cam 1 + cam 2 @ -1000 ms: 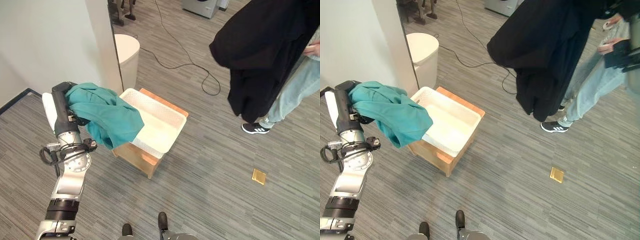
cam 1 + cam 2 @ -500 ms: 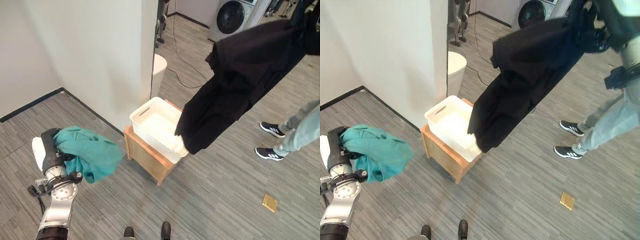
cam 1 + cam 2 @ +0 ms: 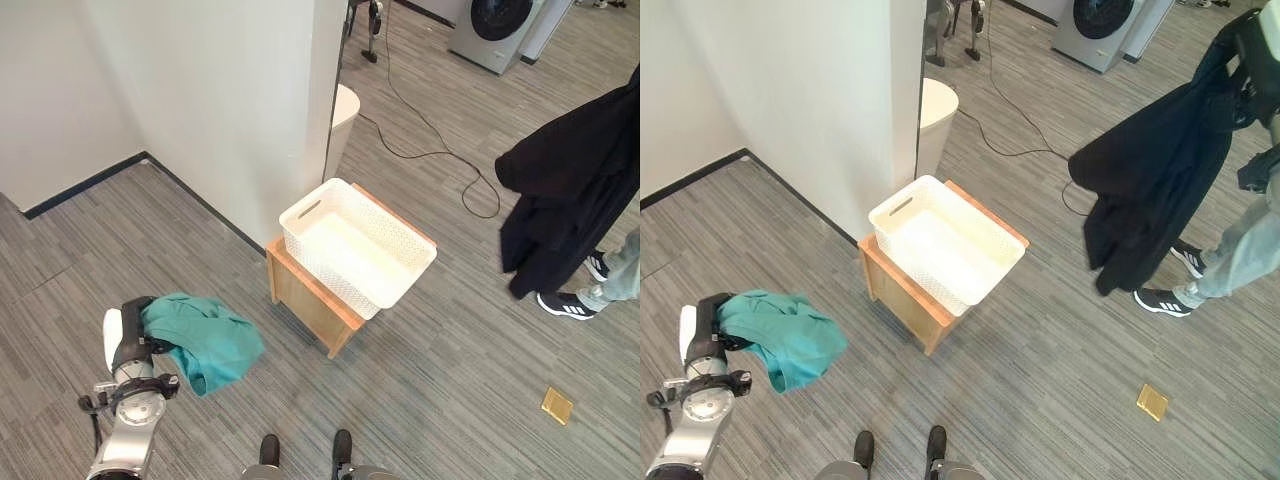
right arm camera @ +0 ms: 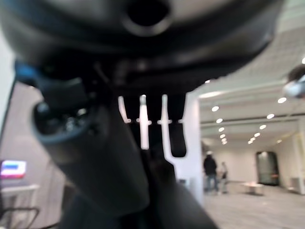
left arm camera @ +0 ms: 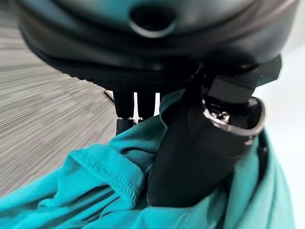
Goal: Pick up bed clothes into laundry basket.
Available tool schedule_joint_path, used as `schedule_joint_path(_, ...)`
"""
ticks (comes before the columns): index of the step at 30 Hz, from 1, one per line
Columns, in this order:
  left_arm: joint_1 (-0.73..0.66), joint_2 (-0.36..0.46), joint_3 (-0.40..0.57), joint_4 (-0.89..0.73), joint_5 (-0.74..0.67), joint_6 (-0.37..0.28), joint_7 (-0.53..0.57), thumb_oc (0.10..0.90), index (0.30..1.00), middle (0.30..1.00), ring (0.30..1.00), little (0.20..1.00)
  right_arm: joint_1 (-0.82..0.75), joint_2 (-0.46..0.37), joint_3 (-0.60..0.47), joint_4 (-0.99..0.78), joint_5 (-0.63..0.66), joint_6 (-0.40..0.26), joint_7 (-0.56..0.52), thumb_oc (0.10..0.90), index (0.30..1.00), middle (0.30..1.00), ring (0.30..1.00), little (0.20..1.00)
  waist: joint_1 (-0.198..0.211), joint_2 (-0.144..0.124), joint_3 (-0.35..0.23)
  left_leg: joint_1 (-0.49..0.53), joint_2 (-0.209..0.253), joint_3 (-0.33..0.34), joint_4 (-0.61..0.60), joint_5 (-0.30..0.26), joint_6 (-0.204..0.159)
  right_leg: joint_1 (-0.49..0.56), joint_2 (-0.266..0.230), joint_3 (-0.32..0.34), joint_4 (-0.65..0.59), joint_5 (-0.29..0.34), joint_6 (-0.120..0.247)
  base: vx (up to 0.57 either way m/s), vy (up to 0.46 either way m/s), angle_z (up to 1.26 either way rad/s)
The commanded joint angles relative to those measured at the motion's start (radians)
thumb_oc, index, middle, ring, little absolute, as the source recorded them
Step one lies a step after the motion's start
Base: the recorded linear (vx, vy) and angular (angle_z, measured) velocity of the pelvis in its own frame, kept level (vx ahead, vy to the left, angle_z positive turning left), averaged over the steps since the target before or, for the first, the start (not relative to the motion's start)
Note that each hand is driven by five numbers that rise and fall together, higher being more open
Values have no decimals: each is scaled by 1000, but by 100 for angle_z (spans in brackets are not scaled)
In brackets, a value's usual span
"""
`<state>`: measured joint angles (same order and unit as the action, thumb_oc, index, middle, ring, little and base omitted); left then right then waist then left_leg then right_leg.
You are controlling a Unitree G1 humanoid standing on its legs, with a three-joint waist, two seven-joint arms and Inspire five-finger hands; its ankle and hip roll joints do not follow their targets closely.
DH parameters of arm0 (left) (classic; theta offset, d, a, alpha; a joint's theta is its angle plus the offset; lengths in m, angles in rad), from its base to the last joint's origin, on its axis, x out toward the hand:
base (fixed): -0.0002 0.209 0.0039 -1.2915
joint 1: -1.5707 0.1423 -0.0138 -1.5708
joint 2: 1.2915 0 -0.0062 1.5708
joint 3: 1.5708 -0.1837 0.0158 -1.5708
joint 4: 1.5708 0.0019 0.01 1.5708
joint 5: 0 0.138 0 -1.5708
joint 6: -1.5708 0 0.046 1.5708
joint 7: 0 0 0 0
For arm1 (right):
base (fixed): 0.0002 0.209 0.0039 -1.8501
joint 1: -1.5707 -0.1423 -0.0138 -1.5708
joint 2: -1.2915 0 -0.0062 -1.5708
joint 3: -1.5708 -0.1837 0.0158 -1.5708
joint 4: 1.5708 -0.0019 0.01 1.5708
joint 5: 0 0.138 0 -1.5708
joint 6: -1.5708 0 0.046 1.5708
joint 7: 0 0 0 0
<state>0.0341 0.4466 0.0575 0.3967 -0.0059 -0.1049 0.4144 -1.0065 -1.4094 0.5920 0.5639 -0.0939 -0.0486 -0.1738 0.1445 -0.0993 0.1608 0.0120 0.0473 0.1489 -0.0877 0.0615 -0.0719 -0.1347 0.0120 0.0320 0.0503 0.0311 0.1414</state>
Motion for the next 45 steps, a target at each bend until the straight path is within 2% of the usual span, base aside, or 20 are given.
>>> schedule_joint_path(1,-68,121,-16,-125,-7,-134,14,400,300,300,300,300,-263,-113,8,-4,60,-9,-83,400,300,300,300,300,9,-80,-71,23,-1,16,0,-79,-77,33,41,57,-63,-52,63,140,-144,28)
schedule_joint_path(3,-84,122,-36,-123,-12,-143,7,400,300,300,300,300,-367,-150,73,-7,64,-12,-85,400,300,300,300,300,-4,-111,-78,14,-4,24,0,-85,-82,73,34,44,-114,-34,69,87,-141,34)
schedule_joint_path(4,-76,90,-42,-121,-9,-138,3,400,300,300,300,300,-405,-165,117,-37,77,-15,-76,400,300,300,300,300,-29,-114,-91,21,1,29,0,-93,-85,80,28,28,-115,-17,70,134,-165,42)
schedule_joint_path(6,-56,69,-36,-137,-11,-139,-5,400,300,300,300,300,-456,-189,147,-95,76,-19,-72,400,300,300,300,300,-39,-122,-107,34,16,42,0,-97,-101,90,22,14,-120,-12,72,162,-135,40)
schedule_joint_path(9,-29,52,-30,-138,-16,-140,-22,400,300,300,300,300,-497,-193,183,-140,83,-29,-63,400,300,300,300,300,-28,-122,-109,55,37,50,40,-89,-103,116,24,10,-105,-38,51,146,-130,1)
schedule_joint_path(10,-33,56,-32,-137,-20,-137,-26,400,300,300,300,300,-528,-197,208,-151,85,-32,-63,400,300,300,300,300,-22,-128,-94,22,53,45,136,-97,-111,123,18,5,-91,-54,39,119,-364,10)
schedule_joint_path(11,-33,58,-45,-151,-32,-134,-37,400,300,300,300,300,-567,-190,250,-133,98,-33,-64,400,300,300,300,300,6,-159,-48,-90,98,12,379,-2,-117,135,4,4,-56,-67,13,60,-308,19)
schedule_joint_path(12,-34,56,-45,-152,-33,-133,-38,400,300,300,300,300,-587,-189,270,-129,100,-34,-64,400,300,300,300,300,1,-154,-49,-107,102,5,400,-9,-118,129,7,-1,-54,-67,12,101,-358,36)
schedule_joint_path(13,-26,44,-52,-158,-38,-132,-36,400,300,300,300,300,-584,-170,283,-95,115,-35,-71,400,300,300,300,300,19,-167,-30,-151,109,20,445,-8,-92,143,-2,-1,-48,-65,6,56,-125,36)
schedule_joint_path(16,-22,36,-65,-159,-45,-130,-49,400,300,300,300,300,-569,-160,278,-50,137,-34,-62,400,300,300,300,300,33,-166,-31,-159,113,51,375,-32,-84,164,-10,-12,-59,-74,13,162,-18,32)
schedule_joint_path(17,-16,28,-68,-157,-41,-126,-65,400,300,300,300,300,-543,-162,267,-41,147,-37,-58,400,300,300,300,300,38,-139,-41,-146,101,52,229,-29,-91,172,2,-16,-66,-84,18,128,53,25)
schedule_joint_path(18,-14,28,-67,-158,-41,-125,-65,400,300,300,300,300,-533,-162,259,-43,147,-37,-58,400,300,300,300,300,37,-141,-43,-135,96,53,208,-19,-90,174,0,-17,-67,-84,18,237,136,56)
schedule_joint_path(19,-9,33,-69,-138,-30,-129,-59,400,300,300,300,300,-484,-159,214,-47,140,-39,-61,400,300,300,300,300,40,-106,-59,-81,78,51,24,12,-105,184,19,-24,-68,-108,21,185,99,56)
schedule_joint_path(23,-12,20,-86,-113,-24,-119,-71,400,300,300,300,300,-402,-168,137,-42,144,-42,-58,400,300,300,300,300,14,-90,-86,-66,58,51,0,13,-112,200,30,-35,-76,-116,21,139,78,7)
schedule_joint_path(24,-15,11,-94,-108,-22,-120,-76,400,300,300,300,300,-373,-158,113,-51,144,-41,-59,400,300,300,300,300,3,-75,-89,-62,55,65,0,12,-118,197,23,-36,-78,-113,25,52,50,15)
schedule_joint_path(27,-12,10,-97,-112,-10,-121,-78,400,300,300,300,300,-305,-140,40,-64,137,-41,-63,400,300,300,300,300,2,-65,-96,-59,50,62,0,7,-120,192,14,-34,-84,-107,29,65,70,11)
schedule_joint_path(29,-14,14,-101,-113,-7,-124,-77,400,300,300,300,300,-242,-127,-26,-69,128,-41,-65,400,300,300,300,300,3,-69,-99,-64,51,63,0,9,-121,192,4,-33,-94,-101,35,73,55,6)
schedule_joint_path(36,-36,13,-107,-99,0,-123,-68,400,300,300,300,300,-128,-142,-107,-46,61,-21,-68,400,300,300,300,300,-3,-74,-80,-84,57,71,0,9,-120,168,-10,-25,-102,-88,48,45,25,14)
schedule_joint_path(40,-16,-10,-80,-91,6,-119,-67,400,300,300,300,300,95,-128,-329,-31,112,-33,-96,400,300,300,300,300,-14,-61,-58,-101,59,66,0,5,-115,143,-15,-18,-104,-81,54,14,-3,5)
schedule_joint_path(45,-19,9,-78,-85,11,-118,-65,400,300,300,300,300,319,-87,-535,-8,148,-45,-101,400,300,300,300,300,1,-73,-40,-118,61,66,0,6,-112,124,-15,-17,-108,-74,58,14,-12,2)
